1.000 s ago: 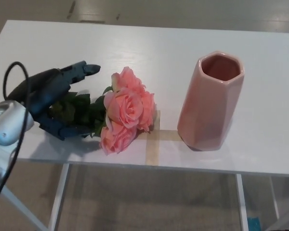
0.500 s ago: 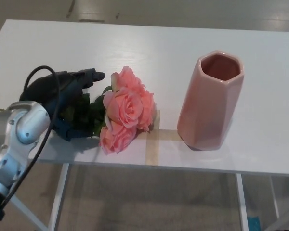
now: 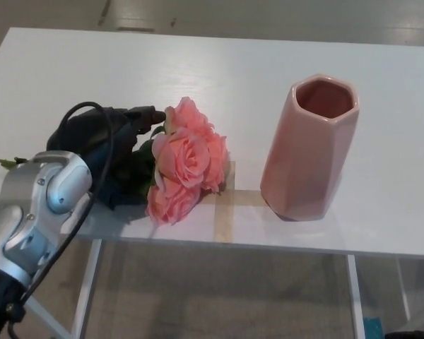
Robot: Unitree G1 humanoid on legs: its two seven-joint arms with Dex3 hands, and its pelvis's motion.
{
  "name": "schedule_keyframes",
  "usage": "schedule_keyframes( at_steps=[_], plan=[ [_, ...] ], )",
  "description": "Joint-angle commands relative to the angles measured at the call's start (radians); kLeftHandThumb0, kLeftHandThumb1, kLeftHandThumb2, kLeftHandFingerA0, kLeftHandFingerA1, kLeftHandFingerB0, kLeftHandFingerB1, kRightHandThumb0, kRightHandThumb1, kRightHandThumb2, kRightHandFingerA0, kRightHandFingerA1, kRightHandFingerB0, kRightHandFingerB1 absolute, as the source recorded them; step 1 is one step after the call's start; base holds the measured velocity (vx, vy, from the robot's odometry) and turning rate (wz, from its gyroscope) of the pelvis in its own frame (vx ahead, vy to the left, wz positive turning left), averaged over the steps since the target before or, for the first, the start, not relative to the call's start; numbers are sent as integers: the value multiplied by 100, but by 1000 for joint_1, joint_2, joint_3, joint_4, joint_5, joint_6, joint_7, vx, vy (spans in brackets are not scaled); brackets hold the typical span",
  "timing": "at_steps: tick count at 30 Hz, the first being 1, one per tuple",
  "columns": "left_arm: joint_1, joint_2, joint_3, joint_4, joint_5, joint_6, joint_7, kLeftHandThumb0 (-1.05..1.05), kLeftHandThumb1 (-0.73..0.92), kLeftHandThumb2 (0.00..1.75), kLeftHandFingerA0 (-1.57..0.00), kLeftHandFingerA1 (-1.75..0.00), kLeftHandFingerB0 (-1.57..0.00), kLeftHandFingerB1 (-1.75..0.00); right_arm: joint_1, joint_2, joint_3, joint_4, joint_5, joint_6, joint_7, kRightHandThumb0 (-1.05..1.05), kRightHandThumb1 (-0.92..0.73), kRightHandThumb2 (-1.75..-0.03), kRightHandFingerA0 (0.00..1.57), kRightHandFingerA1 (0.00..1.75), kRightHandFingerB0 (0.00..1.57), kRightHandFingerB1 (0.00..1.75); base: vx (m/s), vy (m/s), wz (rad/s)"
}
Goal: Use the left hand to pick up the rose and then lift and insert it into the pink vase.
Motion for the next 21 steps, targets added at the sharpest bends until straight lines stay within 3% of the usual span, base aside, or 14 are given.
schedule_keyframes(
  at_steps=[1, 18, 20, 21],
  plan=[
    [0, -16, -7, 29, 40, 4, 4, -51, 34, 73, 0, -19, -5, -32, 5, -6, -7, 3, 7, 6, 14, -33, -66, -60, 61, 41, 57, 39, 0, 0, 0],
    [-18, -47, -7, 87, 60, 2, 0, -54, 37, 71, -7, -13, -8, -30, 0, -8, -1, 5, -1, 9, 11, -33, -66, -60, 60, 41, 57, 39, 0, 0, 0],
    [-35, -66, -25, 113, 69, 2, -8, -57, 37, 68, -10, -16, -11, -34, -3, -9, 0, 4, -1, 9, 13, -34, -66, -60, 61, 41, 56, 39, 0, 0, 0],
    [-38, -69, -29, 118, 70, 0, -10, -56, 36, 67, -4, -26, -9, -37, -4, -9, -1, 4, -1, 11, 14, -34, -66, -60, 61, 41, 56, 39, 0, 0, 0]
  ],
)
